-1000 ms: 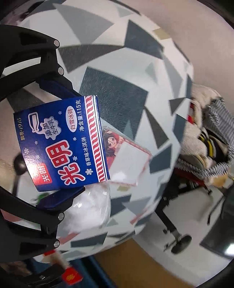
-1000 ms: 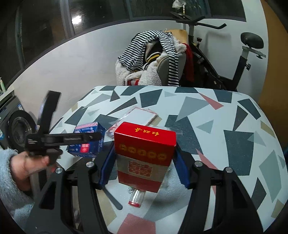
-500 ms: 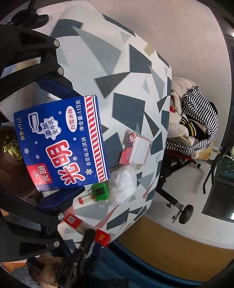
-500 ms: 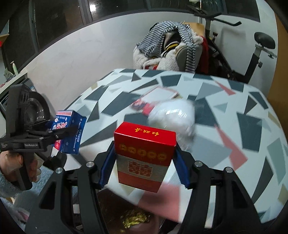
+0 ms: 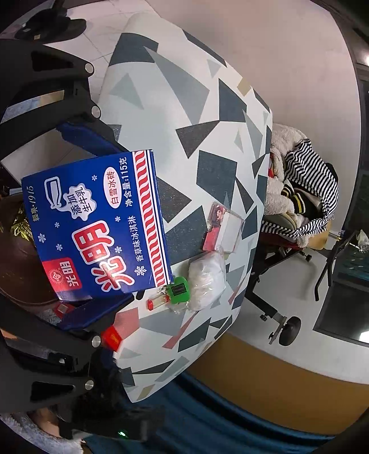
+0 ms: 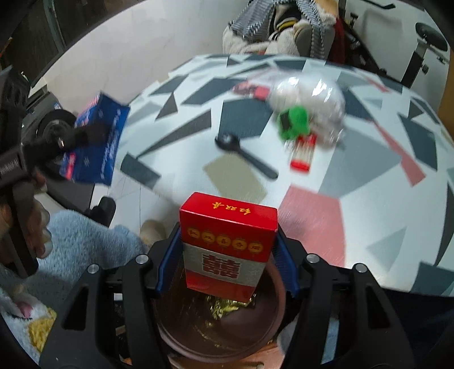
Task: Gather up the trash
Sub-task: 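Carry the red box and milk carton over the brown bin and open both grippers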
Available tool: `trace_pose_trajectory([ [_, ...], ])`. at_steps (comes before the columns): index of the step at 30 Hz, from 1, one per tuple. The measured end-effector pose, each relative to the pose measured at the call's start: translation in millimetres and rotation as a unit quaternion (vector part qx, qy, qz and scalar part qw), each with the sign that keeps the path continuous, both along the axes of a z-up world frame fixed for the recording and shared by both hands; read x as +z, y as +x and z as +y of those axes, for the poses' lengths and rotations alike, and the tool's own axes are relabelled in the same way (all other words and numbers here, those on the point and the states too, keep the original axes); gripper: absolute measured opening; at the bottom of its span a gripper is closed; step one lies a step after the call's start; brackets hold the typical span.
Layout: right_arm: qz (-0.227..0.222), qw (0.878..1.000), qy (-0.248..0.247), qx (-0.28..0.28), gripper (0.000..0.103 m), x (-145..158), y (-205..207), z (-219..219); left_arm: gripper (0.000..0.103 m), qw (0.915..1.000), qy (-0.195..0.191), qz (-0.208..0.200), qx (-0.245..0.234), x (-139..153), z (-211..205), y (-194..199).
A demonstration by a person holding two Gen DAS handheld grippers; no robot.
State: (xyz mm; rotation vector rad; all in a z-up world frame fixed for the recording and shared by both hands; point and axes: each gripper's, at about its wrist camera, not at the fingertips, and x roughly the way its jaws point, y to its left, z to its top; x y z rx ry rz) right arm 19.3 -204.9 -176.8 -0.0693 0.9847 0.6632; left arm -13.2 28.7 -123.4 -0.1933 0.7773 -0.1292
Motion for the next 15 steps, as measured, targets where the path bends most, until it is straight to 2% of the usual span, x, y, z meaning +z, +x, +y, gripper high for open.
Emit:
trace_pose_trajectory([
  [13, 0.054, 0.998, -0.019, 0.018, 0.062, -28, 1, 12, 0.088, 1.0000, 0.001, 0.002, -0.002, -6, 2, -2],
  [15, 0.055, 0.998, -0.020, 0.019, 0.071, -28, 1, 13, 0.088, 1.0000, 0.000, 0.002, -0.003, -6, 0, -2],
])
